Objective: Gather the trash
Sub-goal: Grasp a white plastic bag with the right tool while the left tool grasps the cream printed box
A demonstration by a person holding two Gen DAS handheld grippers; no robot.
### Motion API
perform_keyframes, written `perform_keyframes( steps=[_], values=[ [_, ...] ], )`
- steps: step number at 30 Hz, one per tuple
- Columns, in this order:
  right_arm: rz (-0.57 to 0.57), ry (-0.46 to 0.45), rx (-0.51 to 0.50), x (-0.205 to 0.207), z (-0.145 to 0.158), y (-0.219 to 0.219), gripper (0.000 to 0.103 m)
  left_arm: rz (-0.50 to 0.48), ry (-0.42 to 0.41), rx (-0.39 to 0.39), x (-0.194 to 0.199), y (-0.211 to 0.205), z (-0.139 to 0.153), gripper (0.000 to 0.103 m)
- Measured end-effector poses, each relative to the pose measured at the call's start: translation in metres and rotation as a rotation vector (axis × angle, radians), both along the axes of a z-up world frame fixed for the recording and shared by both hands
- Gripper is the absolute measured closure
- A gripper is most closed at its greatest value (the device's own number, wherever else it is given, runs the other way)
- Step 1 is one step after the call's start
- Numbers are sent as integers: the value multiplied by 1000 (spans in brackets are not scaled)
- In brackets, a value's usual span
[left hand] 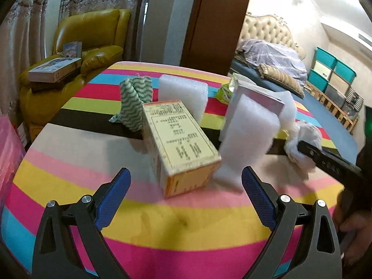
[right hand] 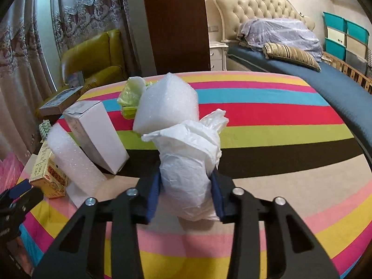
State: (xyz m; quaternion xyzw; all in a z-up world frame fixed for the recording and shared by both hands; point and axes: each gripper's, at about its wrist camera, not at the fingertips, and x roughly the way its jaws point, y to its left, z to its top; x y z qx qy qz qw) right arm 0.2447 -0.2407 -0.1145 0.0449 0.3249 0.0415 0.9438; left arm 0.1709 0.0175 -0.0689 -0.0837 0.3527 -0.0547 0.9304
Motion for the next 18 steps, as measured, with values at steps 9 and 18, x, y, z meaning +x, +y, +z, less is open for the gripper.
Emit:
perform_keyframes(
  steps=[9, 18],
  values=[
    [-7, 3, 24, -1, 1, -2, 67, 54, -21, 35, 26, -16, 3, 15],
    [-20, 1, 11, -2, 2, -1, 67, 85, 0, 49, 35, -13, 3, 37]
  ],
)
